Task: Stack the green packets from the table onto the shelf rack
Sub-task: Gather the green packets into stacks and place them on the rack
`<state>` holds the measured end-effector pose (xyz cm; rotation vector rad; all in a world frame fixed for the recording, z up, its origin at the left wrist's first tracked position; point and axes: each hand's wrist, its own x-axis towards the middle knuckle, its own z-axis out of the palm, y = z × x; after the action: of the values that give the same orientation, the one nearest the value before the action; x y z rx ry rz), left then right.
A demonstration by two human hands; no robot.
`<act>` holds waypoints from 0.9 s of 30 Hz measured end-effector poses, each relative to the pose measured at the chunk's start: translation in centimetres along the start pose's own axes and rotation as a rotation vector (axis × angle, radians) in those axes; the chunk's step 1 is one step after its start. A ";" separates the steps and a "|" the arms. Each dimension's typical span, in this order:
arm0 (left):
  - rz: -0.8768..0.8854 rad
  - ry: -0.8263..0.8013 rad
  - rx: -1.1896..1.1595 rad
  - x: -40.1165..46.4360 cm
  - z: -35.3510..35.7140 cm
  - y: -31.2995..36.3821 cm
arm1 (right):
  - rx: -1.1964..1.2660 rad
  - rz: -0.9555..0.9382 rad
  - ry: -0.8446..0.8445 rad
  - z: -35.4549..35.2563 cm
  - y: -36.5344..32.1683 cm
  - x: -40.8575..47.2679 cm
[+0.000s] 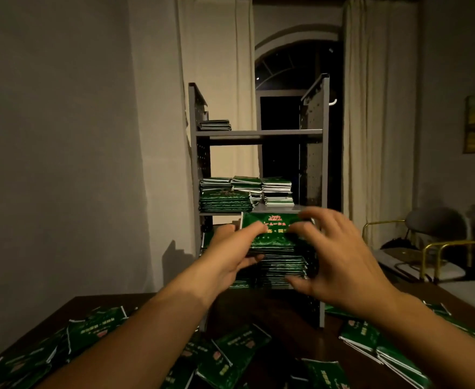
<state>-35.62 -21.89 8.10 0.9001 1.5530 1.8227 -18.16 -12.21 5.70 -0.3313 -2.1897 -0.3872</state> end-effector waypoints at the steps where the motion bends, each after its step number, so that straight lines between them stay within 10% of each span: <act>1: -0.033 -0.007 -0.028 0.3 0.3 0.1 | -0.082 -0.050 0.004 0.2 0.4 -0.1; 7: 0.025 -0.063 0.016 1.7 1.5 1.4 | -0.151 -0.029 0.194 1.4 3.3 1.0; 11: 0.589 0.230 0.675 2.5 -0.1 2.2 | -0.089 0.058 0.181 2.2 6.3 2.7; 16: 1.150 0.109 1.230 5.0 -1.3 2.3 | -0.024 0.051 0.085 4.3 8.2 5.4; 27: 1.215 0.120 1.432 10.9 1.1 1.4 | -0.051 0.067 0.016 6.3 9.8 7.1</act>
<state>-41.33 -12.91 10.99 2.8543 2.6655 0.9396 -23.26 -0.10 9.31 -0.4264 -2.1502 -0.4073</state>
